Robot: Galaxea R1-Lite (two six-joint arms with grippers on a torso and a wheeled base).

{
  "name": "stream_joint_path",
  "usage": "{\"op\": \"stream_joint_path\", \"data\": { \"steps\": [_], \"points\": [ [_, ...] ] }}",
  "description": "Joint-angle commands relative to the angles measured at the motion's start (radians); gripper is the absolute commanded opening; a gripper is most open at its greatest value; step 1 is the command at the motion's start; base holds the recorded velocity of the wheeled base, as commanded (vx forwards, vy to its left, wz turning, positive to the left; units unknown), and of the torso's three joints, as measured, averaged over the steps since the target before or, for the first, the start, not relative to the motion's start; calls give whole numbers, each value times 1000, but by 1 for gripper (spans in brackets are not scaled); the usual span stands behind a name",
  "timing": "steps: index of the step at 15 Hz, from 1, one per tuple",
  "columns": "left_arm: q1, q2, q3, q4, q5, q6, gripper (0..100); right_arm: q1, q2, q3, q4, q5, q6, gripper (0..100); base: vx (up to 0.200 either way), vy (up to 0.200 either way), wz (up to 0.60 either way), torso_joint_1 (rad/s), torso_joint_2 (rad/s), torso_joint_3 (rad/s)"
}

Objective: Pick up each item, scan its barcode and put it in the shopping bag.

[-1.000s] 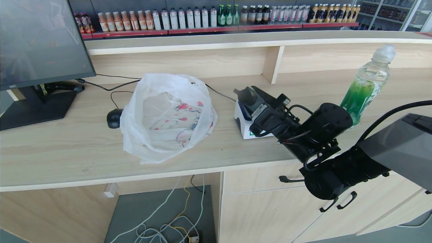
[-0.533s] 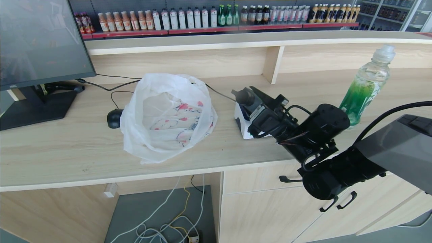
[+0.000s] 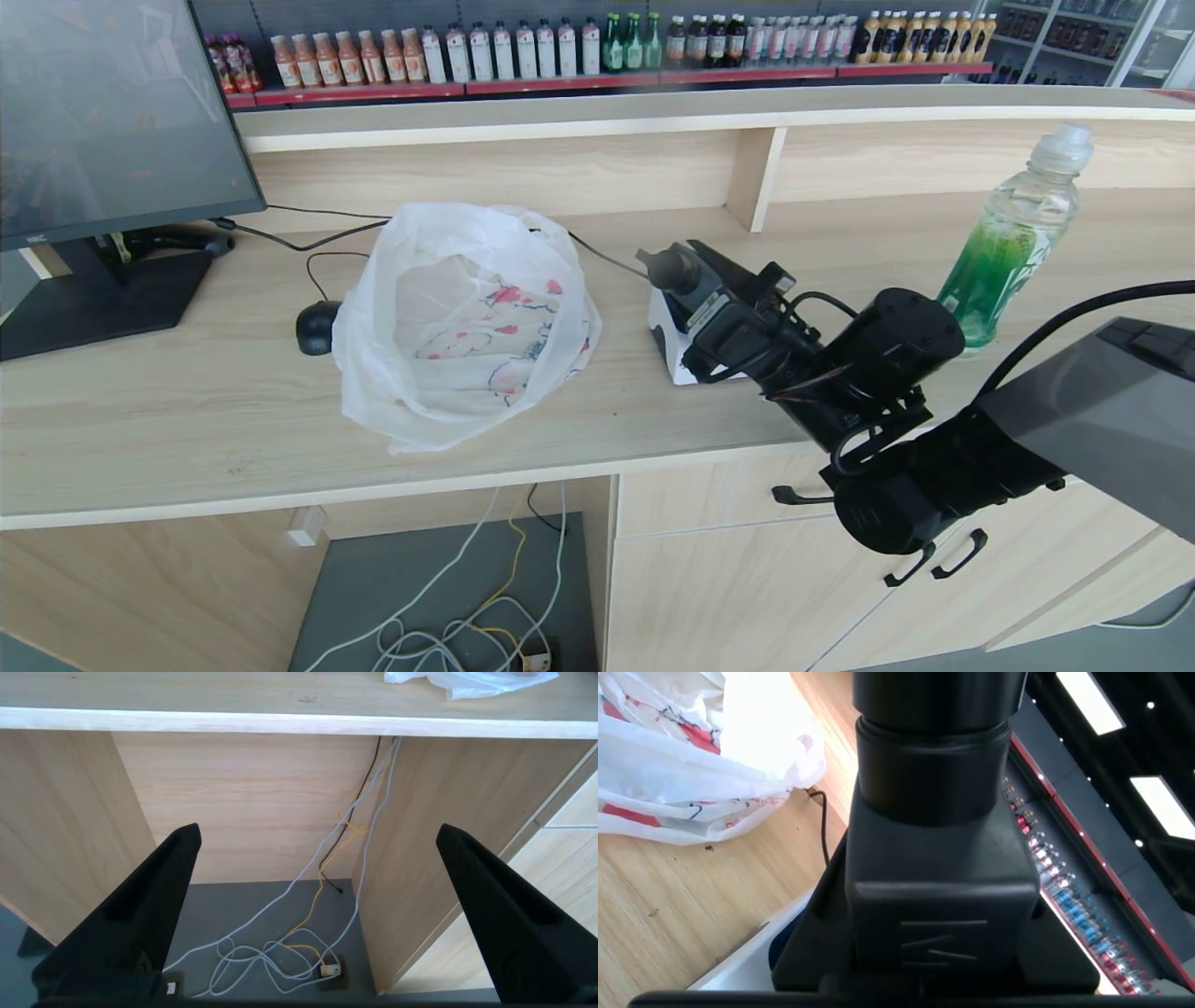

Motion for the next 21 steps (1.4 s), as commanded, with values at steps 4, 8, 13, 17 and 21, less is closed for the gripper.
{"op": "stream_joint_path", "data": {
  "steps": [4,8,13,17,21],
  "points": [
    [1,0,0,0,0,0,100,22,0,-1,-1,-28,-1,0,0,0,0,0,0,0],
    [1,0,0,0,0,0,100,22,-29,-24,-1,-51,6,0,0,0,0,0,0,0],
    [1,0,0,0,0,0,100,62,-109,-21,-1,-183,84,0,0,0,0,0,0,0],
    [1,0,0,0,0,0,100,82,-200,45,-1,-280,222,0,0,0,0,0,0,0],
    [1,0,0,0,0,0,100,103,-298,165,-1,-407,388,0,0,0,0,0,0,0]
  ]
}}
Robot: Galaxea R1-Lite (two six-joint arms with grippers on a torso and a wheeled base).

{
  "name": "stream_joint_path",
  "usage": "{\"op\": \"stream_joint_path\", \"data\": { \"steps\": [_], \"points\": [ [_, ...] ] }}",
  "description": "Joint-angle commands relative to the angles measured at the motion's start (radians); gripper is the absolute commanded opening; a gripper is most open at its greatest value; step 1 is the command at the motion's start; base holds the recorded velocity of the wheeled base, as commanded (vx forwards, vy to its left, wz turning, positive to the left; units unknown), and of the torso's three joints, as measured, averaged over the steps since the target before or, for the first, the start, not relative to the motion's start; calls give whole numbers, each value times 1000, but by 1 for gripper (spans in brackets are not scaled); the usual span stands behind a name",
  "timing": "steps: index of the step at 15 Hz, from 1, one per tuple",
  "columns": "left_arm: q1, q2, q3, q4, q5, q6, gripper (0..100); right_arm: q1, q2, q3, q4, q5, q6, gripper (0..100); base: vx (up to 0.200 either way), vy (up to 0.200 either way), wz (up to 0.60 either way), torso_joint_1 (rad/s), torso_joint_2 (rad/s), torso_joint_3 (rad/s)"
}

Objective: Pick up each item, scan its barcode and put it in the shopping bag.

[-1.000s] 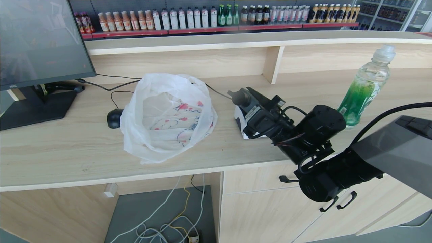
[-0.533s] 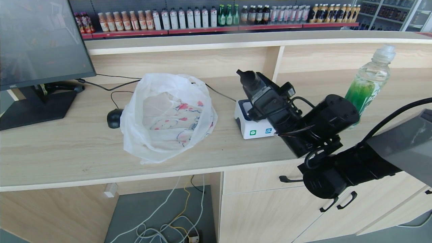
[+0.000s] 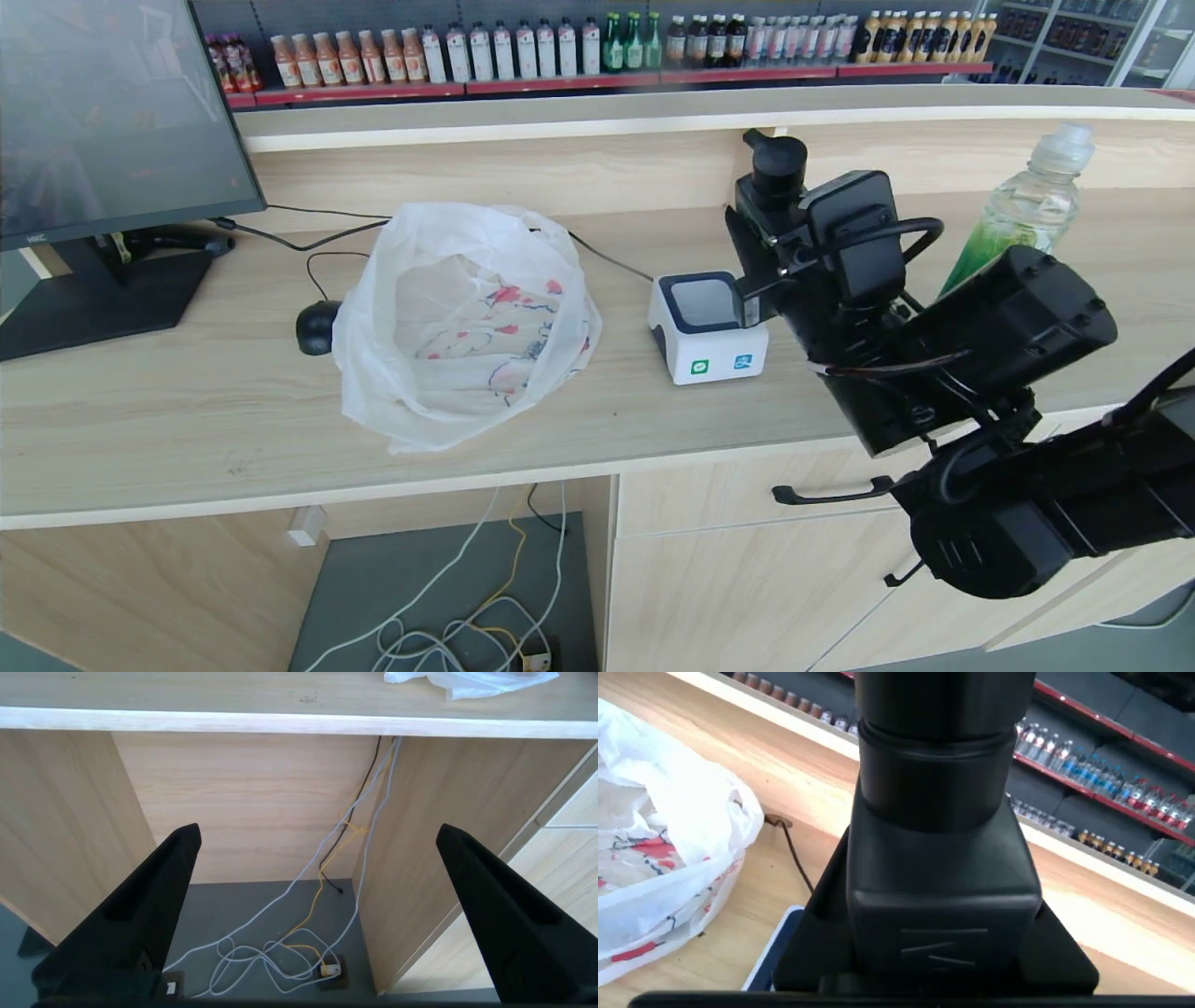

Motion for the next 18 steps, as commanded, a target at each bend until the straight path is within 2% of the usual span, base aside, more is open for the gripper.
{"op": "stream_joint_path", "data": {
  "steps": [1,5,11,16,18],
  "points": [
    [1,0,0,0,0,0,100,7,-69,28,-2,-3,46,0,0,0,0,0,0,0],
    [1,0,0,0,0,0,100,10,-123,72,-2,-4,173,0,0,0,0,0,0,0],
    [1,0,0,0,0,1,100,-39,-184,261,-2,-3,421,0,0,0,0,0,0,0],
    [1,0,0,0,0,0,100,-67,-158,239,-2,-6,466,0,0,0,0,0,0,0],
    [1,0,0,0,0,-3,100,-133,-160,215,-2,-32,492,0,0,200,0,7,0,0]
  ]
}}
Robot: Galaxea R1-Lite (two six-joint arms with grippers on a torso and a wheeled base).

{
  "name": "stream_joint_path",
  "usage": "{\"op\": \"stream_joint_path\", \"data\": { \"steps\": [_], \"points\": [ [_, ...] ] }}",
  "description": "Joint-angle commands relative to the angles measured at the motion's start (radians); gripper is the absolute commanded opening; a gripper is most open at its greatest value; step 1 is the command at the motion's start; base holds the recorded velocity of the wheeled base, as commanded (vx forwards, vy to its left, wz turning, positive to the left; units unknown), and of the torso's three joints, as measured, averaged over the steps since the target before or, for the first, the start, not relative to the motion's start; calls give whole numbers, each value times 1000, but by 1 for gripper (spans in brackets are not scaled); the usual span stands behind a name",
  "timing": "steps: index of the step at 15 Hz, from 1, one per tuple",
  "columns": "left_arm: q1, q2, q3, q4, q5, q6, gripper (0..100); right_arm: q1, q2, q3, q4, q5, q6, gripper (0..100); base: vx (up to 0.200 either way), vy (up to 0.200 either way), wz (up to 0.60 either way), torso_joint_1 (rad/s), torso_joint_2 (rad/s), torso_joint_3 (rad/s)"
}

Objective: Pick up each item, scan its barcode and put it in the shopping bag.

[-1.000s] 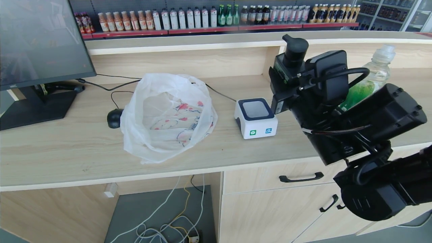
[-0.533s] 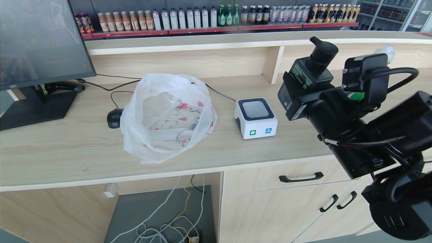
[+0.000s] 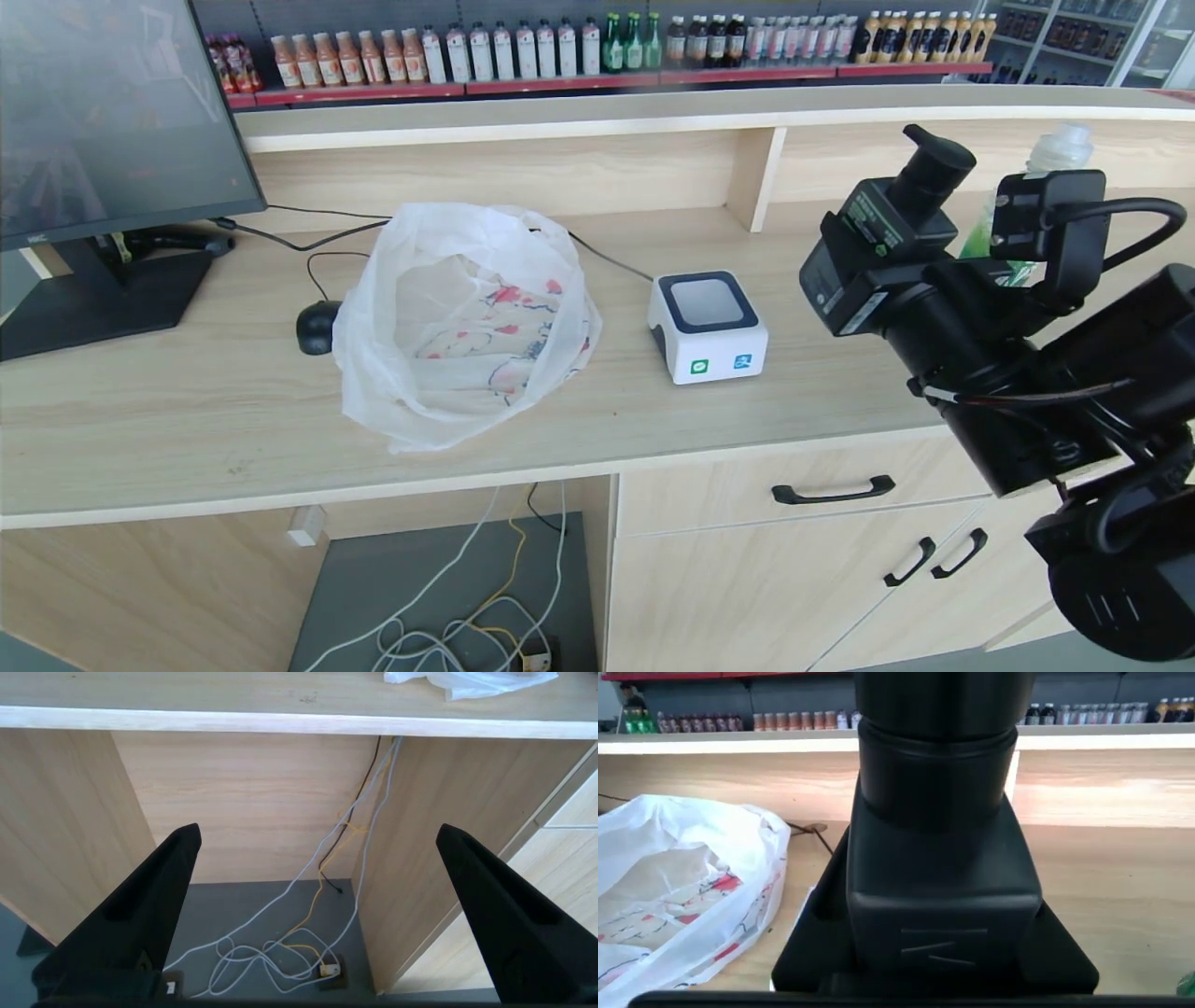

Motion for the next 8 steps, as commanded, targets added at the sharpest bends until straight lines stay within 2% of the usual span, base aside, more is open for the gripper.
{"op": "stream_joint_path", "data": {
  "steps": [1,8],
  "points": [
    [0,0,0,0,0,0,100,-40,6,-25,-1,-7,10,0,0,200,0,2,2,2],
    [0,0,0,0,0,-5,100,-40,18,-46,-1,-7,38,0,0,200,0,4,-2,3]
  ]
}}
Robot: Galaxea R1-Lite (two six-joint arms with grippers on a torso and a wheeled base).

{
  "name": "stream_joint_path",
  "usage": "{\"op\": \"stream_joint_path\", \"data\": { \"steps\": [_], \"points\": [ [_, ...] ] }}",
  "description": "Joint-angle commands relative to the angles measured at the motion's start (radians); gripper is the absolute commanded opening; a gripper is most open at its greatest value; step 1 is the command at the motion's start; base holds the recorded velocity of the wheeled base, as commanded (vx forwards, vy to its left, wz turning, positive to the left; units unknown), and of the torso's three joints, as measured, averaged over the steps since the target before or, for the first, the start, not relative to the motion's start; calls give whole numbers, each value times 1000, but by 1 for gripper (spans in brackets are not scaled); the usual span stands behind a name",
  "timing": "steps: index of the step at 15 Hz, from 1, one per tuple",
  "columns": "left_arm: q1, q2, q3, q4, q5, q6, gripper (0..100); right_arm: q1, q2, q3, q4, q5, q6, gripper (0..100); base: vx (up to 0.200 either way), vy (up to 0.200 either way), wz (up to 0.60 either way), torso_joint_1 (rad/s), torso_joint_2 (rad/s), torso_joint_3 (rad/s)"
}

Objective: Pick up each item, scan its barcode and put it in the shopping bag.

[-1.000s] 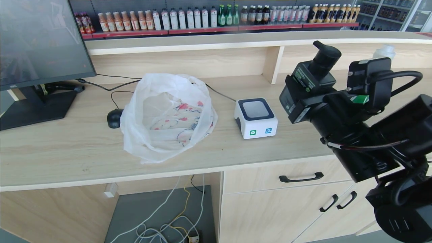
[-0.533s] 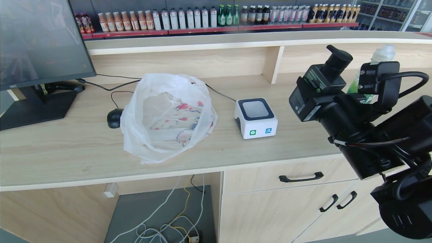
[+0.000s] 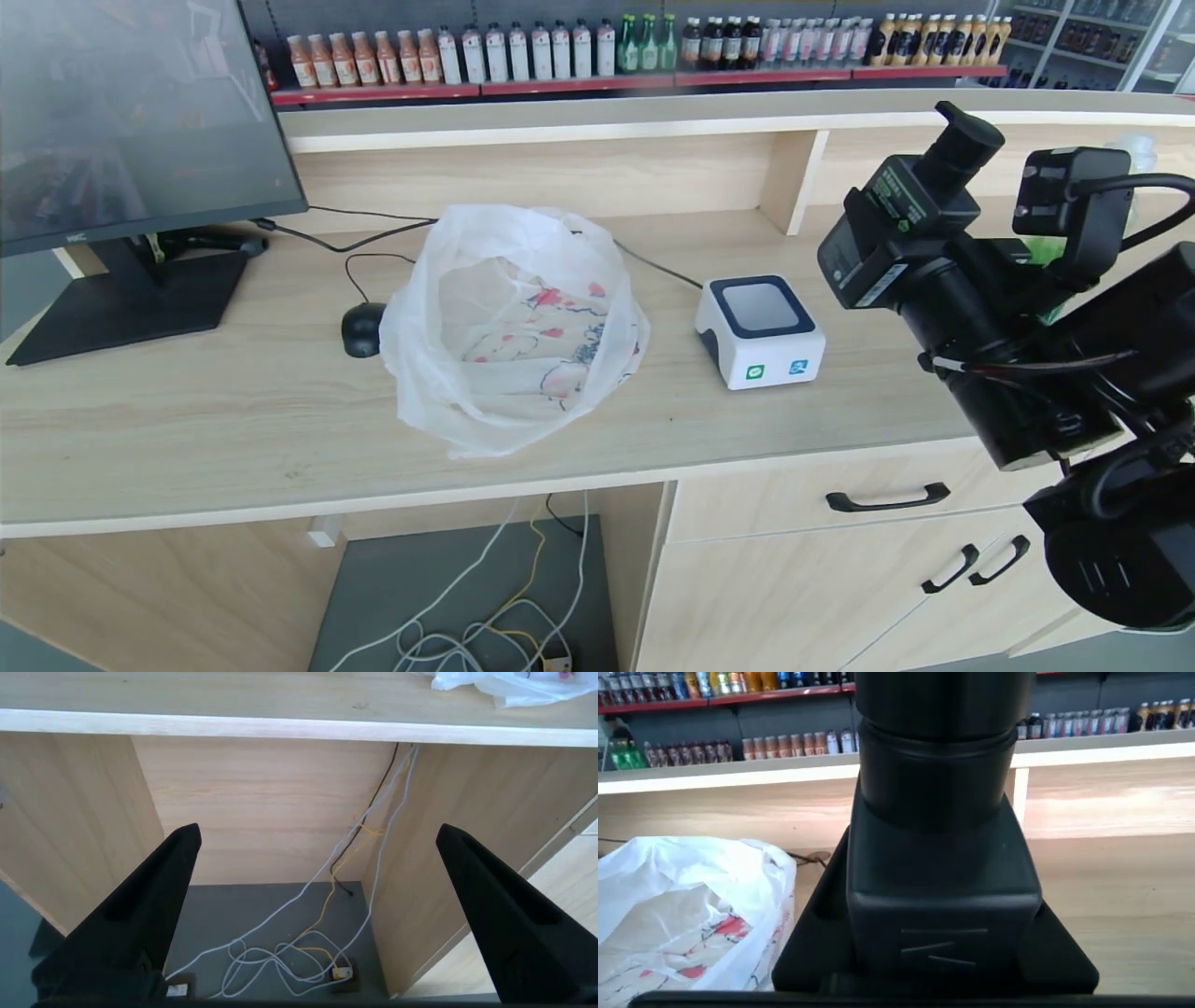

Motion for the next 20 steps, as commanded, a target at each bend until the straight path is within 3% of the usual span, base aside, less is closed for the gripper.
{"op": "stream_joint_path", "data": {
  "steps": [1,10,20],
  "points": [
    [1,0,0,0,0,0,100,0,16,-6,-2,0,-1,0,0,200,0,-2,12,-2],
    [1,0,0,0,0,7,100,55,8,-3,-2,0,-1,0,0,200,0,2,4,3],
    [1,0,0,0,0,7,100,190,71,-3,-2,-3,-3,0,0,0,0,0,0,0]
  ]
}}
